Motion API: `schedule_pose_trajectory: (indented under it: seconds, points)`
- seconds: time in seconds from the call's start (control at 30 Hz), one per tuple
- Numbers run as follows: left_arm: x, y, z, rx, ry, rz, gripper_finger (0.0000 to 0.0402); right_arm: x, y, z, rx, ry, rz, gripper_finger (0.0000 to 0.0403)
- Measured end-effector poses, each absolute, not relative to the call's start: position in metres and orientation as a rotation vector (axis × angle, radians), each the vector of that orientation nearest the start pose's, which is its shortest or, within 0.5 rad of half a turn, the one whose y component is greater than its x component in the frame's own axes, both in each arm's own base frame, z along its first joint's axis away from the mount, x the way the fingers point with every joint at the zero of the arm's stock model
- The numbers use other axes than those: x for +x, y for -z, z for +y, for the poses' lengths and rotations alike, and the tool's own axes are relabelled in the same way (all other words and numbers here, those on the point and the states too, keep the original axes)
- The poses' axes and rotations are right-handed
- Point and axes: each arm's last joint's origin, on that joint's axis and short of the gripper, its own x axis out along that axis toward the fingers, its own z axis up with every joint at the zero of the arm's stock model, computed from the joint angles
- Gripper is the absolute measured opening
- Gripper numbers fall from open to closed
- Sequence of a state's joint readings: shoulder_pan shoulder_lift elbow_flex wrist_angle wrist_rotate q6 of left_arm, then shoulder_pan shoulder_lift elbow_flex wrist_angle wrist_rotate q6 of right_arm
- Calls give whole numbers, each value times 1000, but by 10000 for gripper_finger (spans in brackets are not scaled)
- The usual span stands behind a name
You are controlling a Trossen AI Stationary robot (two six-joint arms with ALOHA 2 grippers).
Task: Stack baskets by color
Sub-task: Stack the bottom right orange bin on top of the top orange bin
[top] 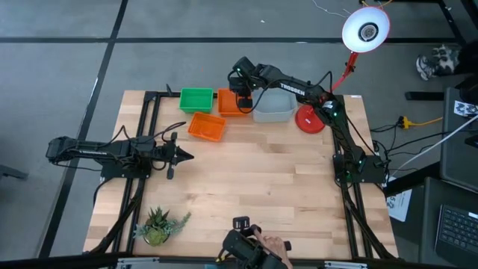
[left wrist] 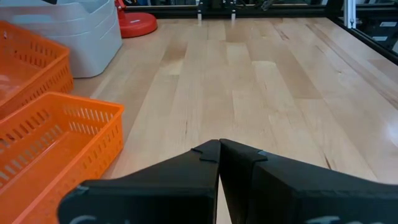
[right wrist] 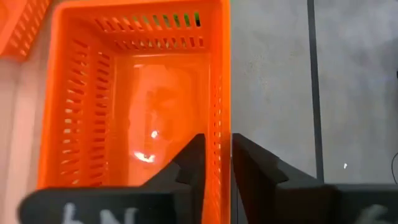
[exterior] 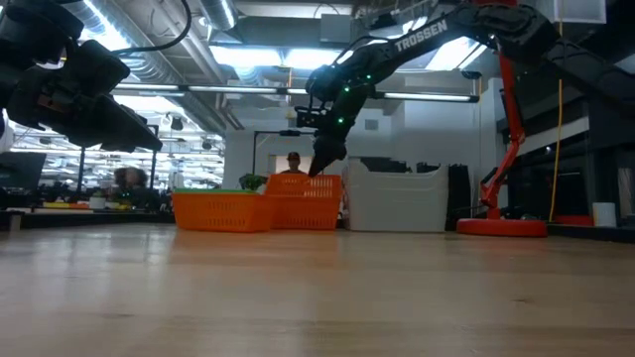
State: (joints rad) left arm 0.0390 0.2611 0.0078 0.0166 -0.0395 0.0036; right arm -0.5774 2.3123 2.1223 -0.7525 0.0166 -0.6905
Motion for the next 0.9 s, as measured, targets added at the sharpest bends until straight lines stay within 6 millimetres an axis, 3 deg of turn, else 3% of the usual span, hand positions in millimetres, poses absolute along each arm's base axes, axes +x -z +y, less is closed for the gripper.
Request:
schedule_pose_trajectory:
  seconds: [0.27,0.53,0.67,0.9]
  points:
    - [111,-146,5,4,-78,237,0,428,-233,-272,-365,196,1050,103]
    - [111,-146,5,4,-77,237,0,449,-234,-238,-516,97,1040,104]
    - [111,-146,5,4,-78,237,0,458,-237,-229,-604,200,1053,104]
    - [111,-146,5,4,-77,237,0,460,-241,-233,-632,318,1051,104]
